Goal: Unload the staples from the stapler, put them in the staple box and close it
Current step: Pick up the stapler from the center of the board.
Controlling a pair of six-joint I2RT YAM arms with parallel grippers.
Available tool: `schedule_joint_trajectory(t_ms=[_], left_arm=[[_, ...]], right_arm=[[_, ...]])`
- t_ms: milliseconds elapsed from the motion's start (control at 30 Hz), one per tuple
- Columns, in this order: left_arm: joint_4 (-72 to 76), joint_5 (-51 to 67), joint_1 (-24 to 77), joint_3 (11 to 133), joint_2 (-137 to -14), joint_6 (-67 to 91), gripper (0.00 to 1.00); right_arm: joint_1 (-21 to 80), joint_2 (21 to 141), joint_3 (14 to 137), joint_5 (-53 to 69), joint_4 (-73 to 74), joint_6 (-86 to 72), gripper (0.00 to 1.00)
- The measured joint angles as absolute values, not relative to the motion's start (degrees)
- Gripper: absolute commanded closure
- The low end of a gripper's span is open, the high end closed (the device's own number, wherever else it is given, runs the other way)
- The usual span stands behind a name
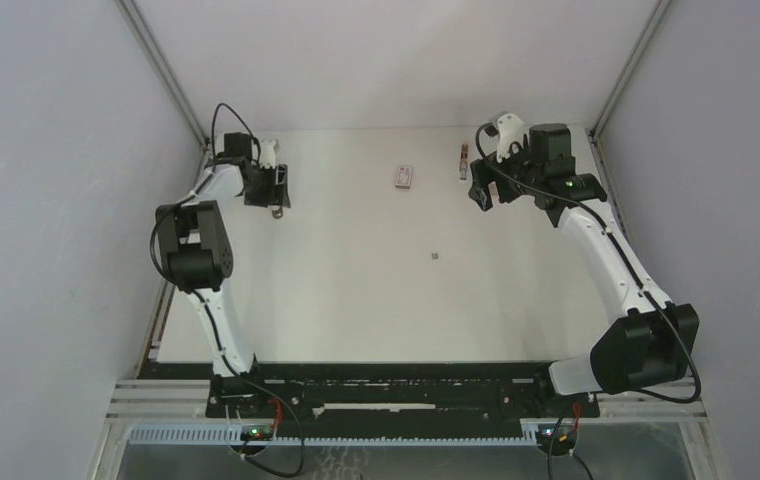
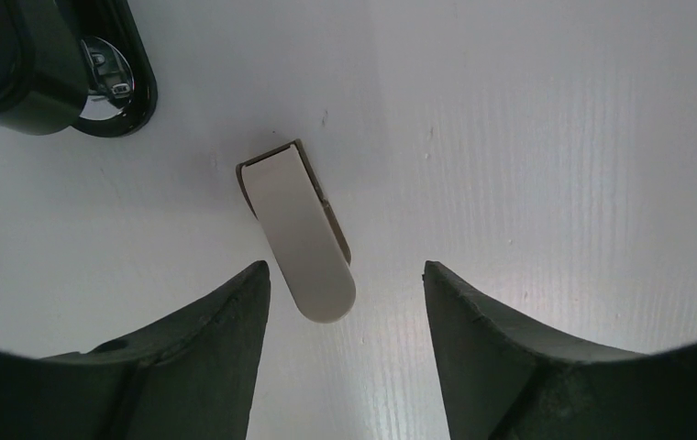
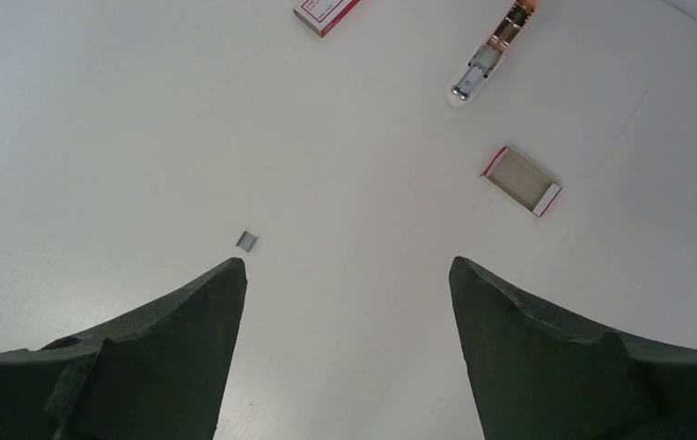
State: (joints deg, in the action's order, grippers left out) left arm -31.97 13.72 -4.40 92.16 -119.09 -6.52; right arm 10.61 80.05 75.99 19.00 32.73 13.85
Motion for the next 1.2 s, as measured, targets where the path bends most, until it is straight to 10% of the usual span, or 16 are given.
schedule_joint_trajectory(t_ms=[1200], left_arm=[[-33.3,17.8,-4.4,93.9,-120.9,-3.2,0.94]], right_arm=[[12.1,81.7,75.7,23.8,32.4,14.7,0.24]])
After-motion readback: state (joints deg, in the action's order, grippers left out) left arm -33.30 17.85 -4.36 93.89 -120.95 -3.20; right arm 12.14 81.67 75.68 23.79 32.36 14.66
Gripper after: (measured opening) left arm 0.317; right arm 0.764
